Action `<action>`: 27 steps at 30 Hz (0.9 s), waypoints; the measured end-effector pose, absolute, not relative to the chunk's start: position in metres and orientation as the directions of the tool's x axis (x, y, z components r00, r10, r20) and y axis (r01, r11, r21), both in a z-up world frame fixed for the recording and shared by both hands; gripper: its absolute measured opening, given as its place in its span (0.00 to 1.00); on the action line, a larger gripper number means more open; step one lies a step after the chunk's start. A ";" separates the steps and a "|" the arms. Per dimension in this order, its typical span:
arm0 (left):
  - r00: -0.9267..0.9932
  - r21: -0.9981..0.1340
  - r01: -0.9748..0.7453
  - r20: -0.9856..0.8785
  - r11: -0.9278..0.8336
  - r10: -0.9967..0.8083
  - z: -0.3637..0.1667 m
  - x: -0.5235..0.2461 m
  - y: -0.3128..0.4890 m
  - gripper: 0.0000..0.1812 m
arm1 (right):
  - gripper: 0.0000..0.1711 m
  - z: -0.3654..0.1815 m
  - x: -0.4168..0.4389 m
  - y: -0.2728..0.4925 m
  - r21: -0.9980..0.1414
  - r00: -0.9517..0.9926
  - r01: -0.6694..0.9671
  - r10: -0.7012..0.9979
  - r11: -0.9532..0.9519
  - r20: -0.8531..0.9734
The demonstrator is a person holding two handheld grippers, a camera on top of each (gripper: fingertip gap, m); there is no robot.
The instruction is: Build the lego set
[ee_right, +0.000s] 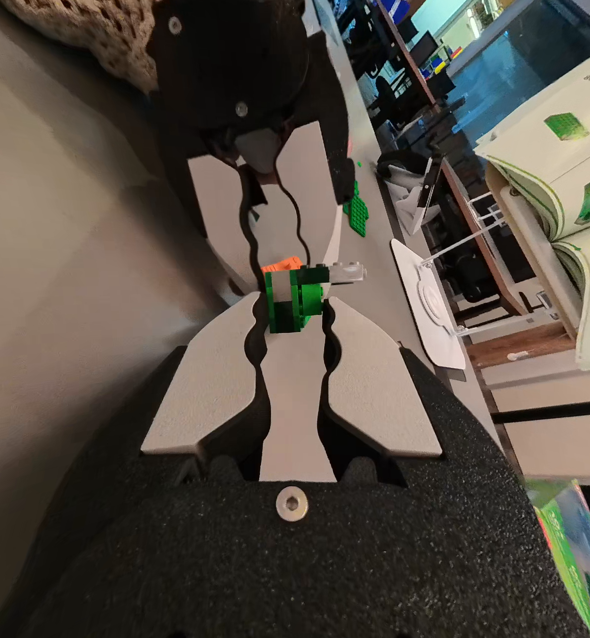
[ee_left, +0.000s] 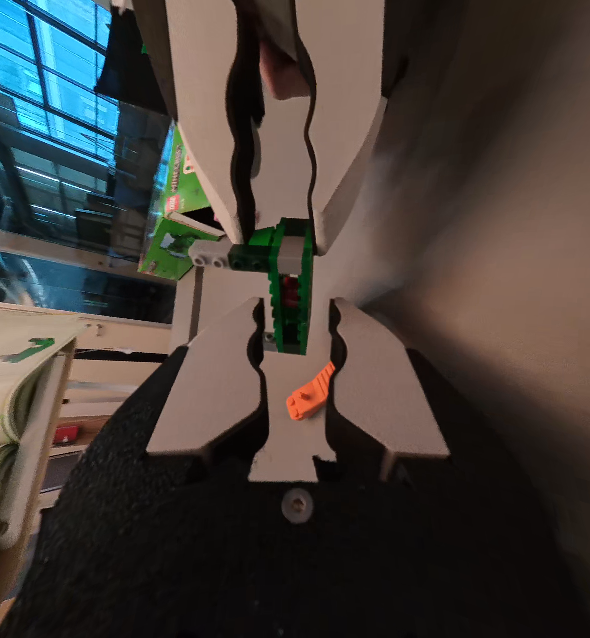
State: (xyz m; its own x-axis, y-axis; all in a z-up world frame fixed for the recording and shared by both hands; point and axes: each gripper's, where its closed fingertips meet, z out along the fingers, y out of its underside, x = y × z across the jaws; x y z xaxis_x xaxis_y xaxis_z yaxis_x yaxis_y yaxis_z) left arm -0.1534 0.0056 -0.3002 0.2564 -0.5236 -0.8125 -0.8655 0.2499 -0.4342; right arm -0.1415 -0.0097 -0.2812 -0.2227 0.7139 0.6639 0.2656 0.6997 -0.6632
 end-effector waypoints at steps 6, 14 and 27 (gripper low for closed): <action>0.269 -0.449 -0.851 -0.817 0.272 -0.510 -0.297 -0.151 0.003 0.11 | 0.17 -0.279 -0.142 -0.016 -0.625 -0.239 0.258 0.675 0.737 0.698; 0.295 -0.491 -0.828 -0.792 0.271 -0.534 -0.297 -0.150 0.000 0.10 | 0.17 -0.277 -0.140 -0.017 -0.557 -0.210 0.259 0.609 0.789 0.765; 0.290 -0.482 -0.824 -0.809 0.296 -0.511 -0.294 -0.149 0.001 0.10 | 0.17 -0.273 -0.141 -0.017 -0.592 -0.187 0.247 0.638 0.767 0.747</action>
